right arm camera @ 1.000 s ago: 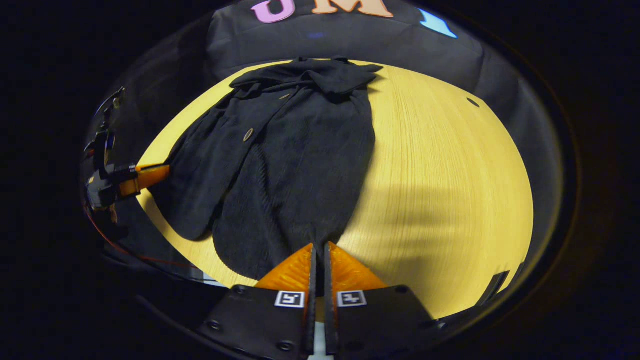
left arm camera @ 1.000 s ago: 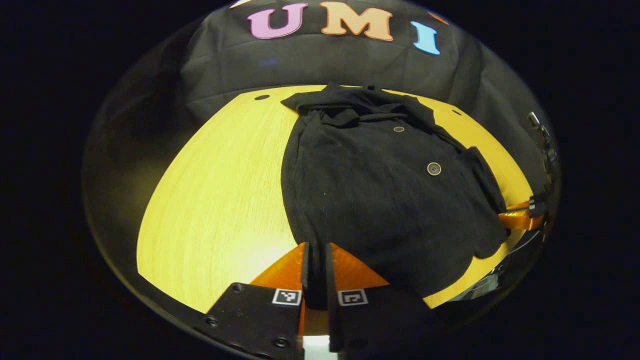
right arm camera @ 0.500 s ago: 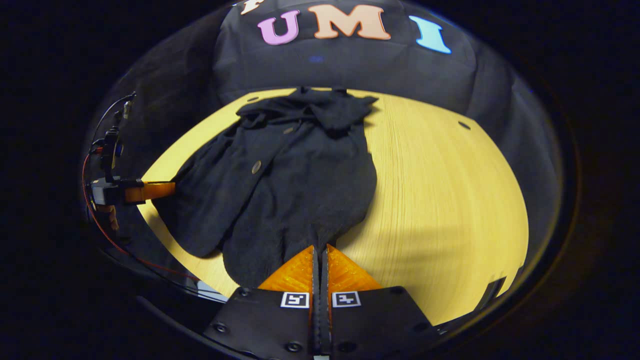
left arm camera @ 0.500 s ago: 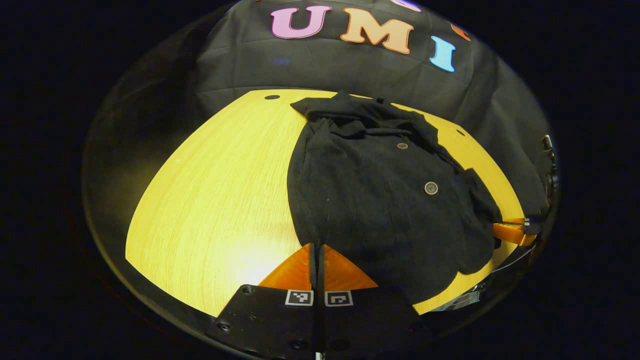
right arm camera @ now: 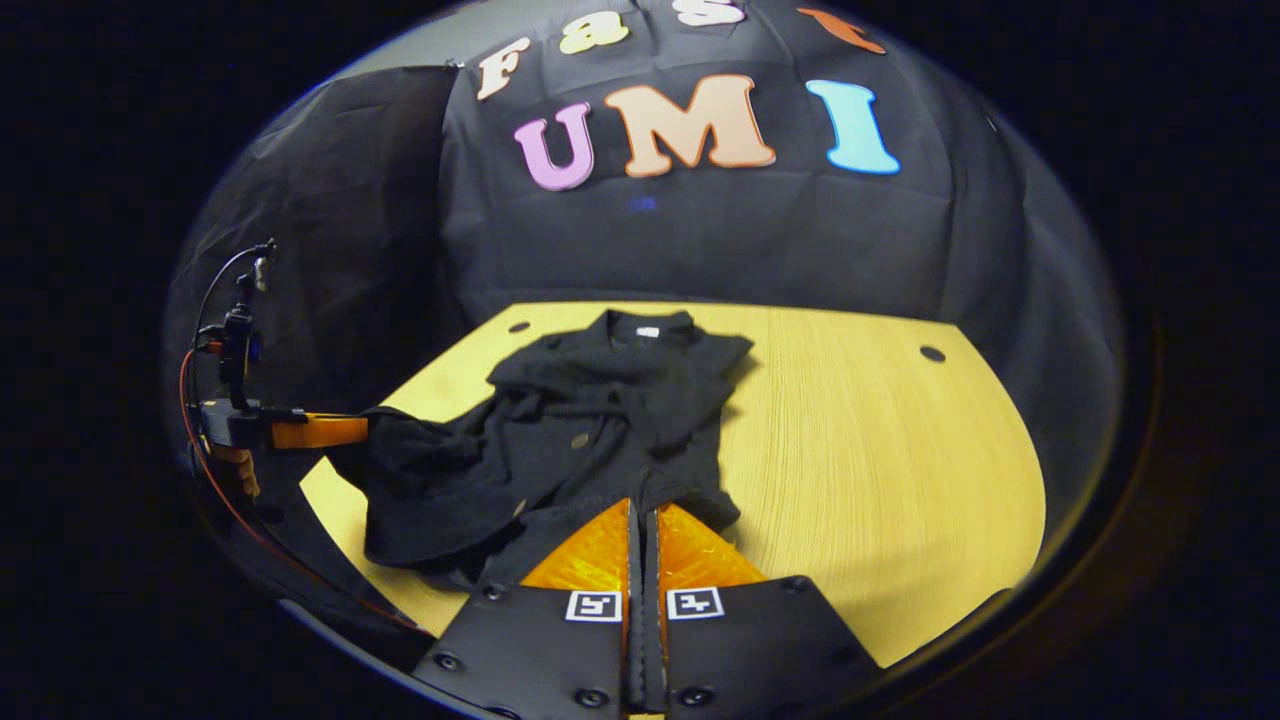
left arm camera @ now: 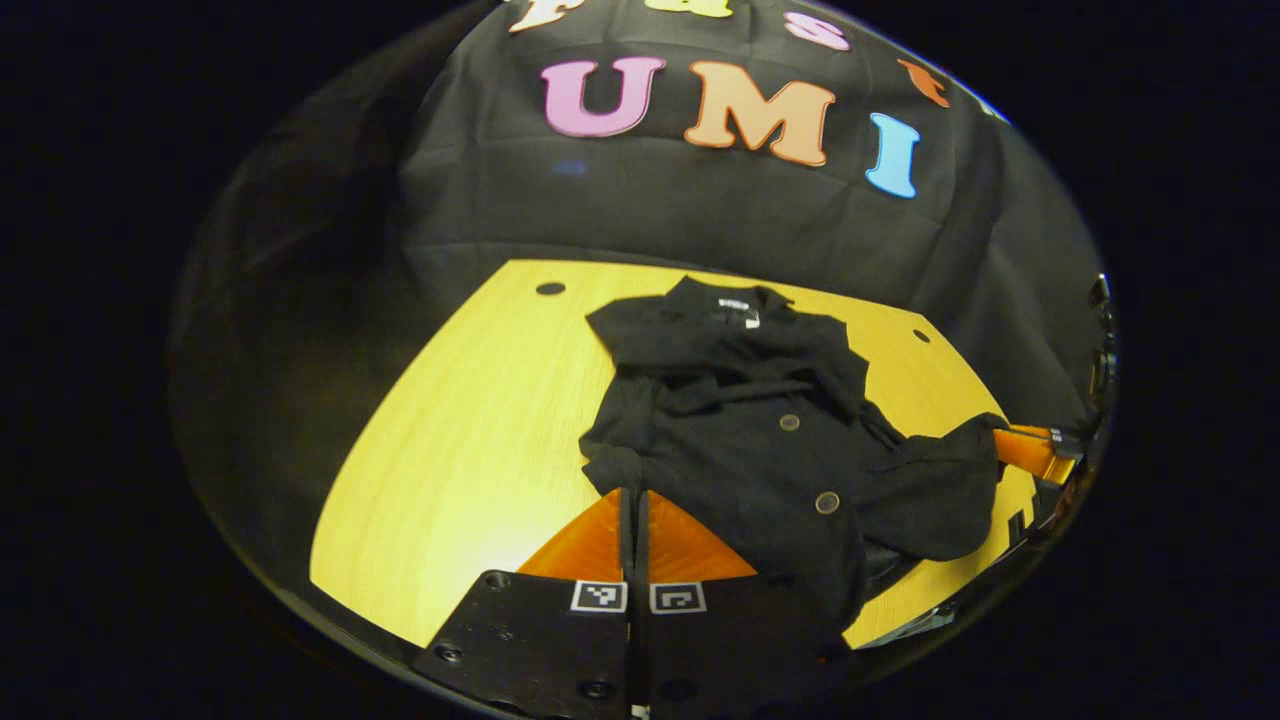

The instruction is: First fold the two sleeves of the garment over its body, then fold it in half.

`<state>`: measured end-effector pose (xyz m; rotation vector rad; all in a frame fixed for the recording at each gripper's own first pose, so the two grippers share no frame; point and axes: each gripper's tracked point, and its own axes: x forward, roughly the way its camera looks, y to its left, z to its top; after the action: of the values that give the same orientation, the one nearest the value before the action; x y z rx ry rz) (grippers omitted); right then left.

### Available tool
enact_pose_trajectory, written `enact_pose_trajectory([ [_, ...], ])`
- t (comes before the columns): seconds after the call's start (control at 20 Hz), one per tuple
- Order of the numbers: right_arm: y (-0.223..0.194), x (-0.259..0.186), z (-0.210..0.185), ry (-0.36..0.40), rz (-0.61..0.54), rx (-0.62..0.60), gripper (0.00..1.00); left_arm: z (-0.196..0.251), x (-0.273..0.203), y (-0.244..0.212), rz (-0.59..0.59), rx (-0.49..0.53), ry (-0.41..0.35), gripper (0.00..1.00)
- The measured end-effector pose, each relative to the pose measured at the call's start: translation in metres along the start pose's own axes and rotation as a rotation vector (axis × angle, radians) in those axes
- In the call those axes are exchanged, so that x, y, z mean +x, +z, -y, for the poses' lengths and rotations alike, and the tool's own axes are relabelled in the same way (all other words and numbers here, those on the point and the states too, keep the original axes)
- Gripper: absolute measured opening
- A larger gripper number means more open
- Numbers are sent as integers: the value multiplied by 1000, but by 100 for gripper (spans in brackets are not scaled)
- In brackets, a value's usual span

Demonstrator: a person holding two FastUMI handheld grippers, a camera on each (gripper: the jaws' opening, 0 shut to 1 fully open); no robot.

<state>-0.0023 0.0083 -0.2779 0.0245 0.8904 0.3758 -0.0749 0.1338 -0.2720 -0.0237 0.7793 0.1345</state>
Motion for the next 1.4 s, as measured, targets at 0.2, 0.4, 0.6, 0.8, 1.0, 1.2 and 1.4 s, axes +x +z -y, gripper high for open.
enact_pose_trajectory([
  [0.2, 57, 9, 6, 2, 85, -8, 2, 7, 8, 51, 63, 25, -27, 0],
  [0.4, 102, 21, 17, -48, 155, 28, 2, -3, 29, 94, 101, 39, -37, 0],
  [0.6, 135, 36, 34, -93, 194, 58, 2, -14, 51, 131, 147, 59, -41, 0],
  [0.8, 161, 64, 47, -110, 204, 100, 2, -20, 72, 159, 169, 74, -45, 0],
  [1.0, 190, 89, 53, -118, 229, 114, 5, -26, 100, 182, 185, 70, -45, 0],
  [1.2, 219, 119, 59, -124, 243, 116, 2, -32, 130, 204, 214, 39, -48, 0],
  [1.4, 242, 149, 67, -135, 249, 128, 2, -40, 162, 220, 217, 27, -49, 0],
])
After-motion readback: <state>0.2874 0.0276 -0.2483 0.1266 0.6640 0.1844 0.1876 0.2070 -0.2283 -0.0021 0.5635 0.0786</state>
